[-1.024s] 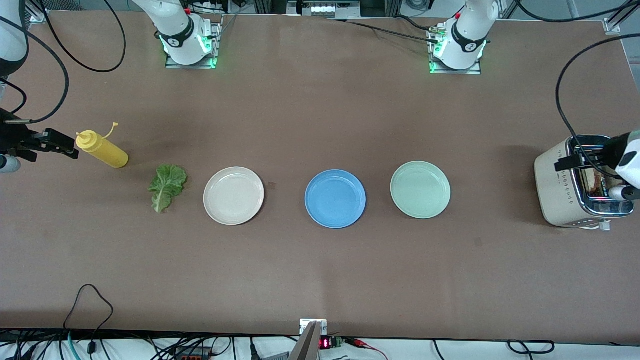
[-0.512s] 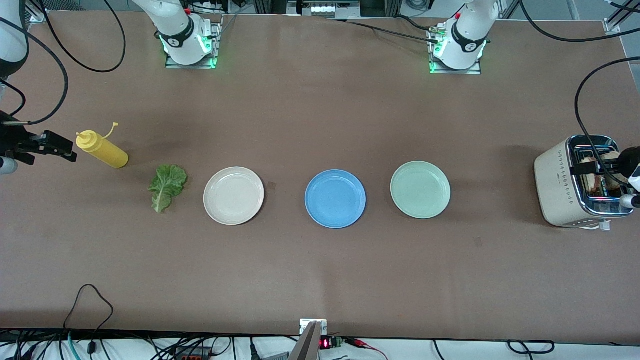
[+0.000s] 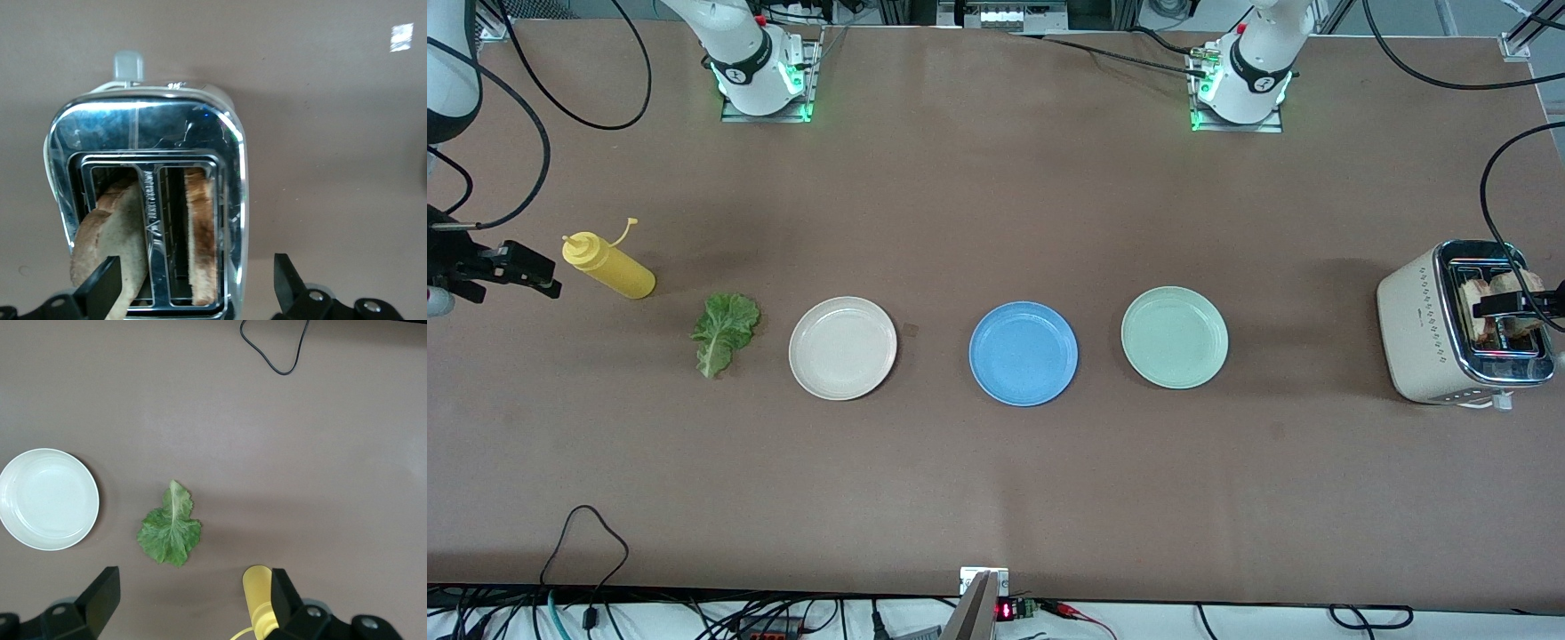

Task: Make sandwich in blue plate with both arms
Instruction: 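Grasp a bread slice in the toaster with the left gripper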

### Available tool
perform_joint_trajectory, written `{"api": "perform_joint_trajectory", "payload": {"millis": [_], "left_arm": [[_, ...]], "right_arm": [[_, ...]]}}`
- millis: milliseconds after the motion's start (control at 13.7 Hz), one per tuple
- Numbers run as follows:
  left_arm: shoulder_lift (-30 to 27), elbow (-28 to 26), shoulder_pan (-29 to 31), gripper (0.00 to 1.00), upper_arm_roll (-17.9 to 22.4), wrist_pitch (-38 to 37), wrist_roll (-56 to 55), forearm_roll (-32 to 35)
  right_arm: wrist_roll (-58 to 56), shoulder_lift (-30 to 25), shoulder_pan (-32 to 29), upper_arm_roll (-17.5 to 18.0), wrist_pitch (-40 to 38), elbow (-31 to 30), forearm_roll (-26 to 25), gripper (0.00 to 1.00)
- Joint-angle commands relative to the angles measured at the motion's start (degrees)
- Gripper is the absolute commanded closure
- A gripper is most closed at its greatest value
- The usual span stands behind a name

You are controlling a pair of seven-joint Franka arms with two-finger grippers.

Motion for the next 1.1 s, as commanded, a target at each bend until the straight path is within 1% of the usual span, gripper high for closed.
{"api": "perform_joint_trajectory", "payload": {"millis": [0, 146, 292, 585, 804, 877, 1024], "left_arm": [[1.37, 0.19, 0.85, 0.00, -0.60, -0.35, 1.08, 0.31], [1.38, -0.78, 1.29, 0.00, -0.69, -0.52, 0.90, 0.04], [1.38, -0.87, 1.29, 0.03, -0.69, -0.88, 0.64, 0.04], [1.46, -1.75, 1.29, 0.17, -0.60, -1.05, -0.23, -0.84], [1.55, -2.63, 1.55, 0.26, -0.60, -1.40, -0.59, -0.84], [1.90, -2.72, 1.73, 0.31, -0.60, -1.40, -0.85, -0.84], [1.90, -2.81, 1.73, 0.48, -0.69, -2.71, -1.29, -0.84]], "right_arm": [[-0.17, 0.43, -0.57, 0.48, -0.70, -0.11, 0.90, 0.00], [0.00, 0.34, -0.39, 0.39, -3.69, -0.03, 0.90, 0.00], [0.00, 0.52, -0.30, 0.48, -4.66, -0.03, 0.90, 0.00], [-0.53, 1.83, -0.57, 0.48, -4.75, -0.03, 0.82, 0.00], [-0.44, 2.36, -0.57, 0.39, -4.75, -0.03, 0.82, 0.00], [-0.44, 2.62, -0.48, 0.48, -4.75, -0.03, 0.82, 0.00], [-0.35, 2.80, -0.66, 0.48, -4.75, -0.03, 0.90, 0.00]]}}
